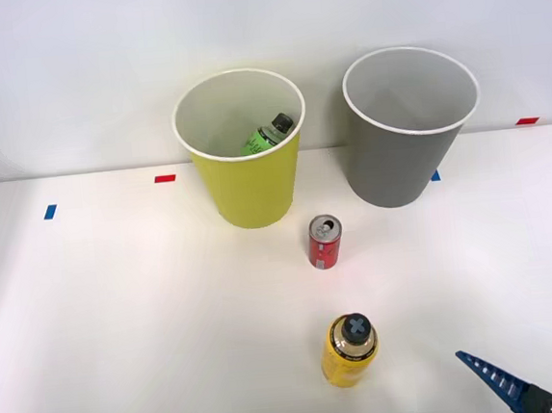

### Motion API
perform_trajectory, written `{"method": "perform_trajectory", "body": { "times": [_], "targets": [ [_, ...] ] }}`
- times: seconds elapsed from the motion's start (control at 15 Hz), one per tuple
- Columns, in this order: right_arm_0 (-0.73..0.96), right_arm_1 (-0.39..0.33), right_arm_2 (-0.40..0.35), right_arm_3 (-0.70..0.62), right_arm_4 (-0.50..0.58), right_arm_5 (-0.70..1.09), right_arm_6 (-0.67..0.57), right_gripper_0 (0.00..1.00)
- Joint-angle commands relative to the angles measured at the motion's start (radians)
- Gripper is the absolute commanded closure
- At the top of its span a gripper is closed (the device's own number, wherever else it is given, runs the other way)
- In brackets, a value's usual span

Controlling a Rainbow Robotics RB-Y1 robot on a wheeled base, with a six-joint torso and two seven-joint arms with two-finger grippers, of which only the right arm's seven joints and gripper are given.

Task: Put cans in the gray bin, plastic bottles in the light green bin

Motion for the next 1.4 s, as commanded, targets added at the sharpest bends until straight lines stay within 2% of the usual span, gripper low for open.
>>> {"method": "perform_trajectory", "body": {
  "times": [0.07, 0.33, 0.53, 0.8, 1.4],
  "targets": [
    [-0.053, 0.015, 0.045, 0.000, -0.029, 0.028, 0.004, 0.00],
    [-0.164, 0.030, 0.105, 0.045, -0.045, 0.038, 0.004, 0.00],
    [-0.245, 0.073, 0.134, 0.120, -0.053, 0.038, 0.004, 0.00],
    [-0.311, 0.093, 0.195, 0.131, -0.078, 0.041, 0.009, 0.00],
    [-0.417, 0.151, 0.202, 0.131, -0.095, 0.155, 0.044, 0.00]
  ]
}}
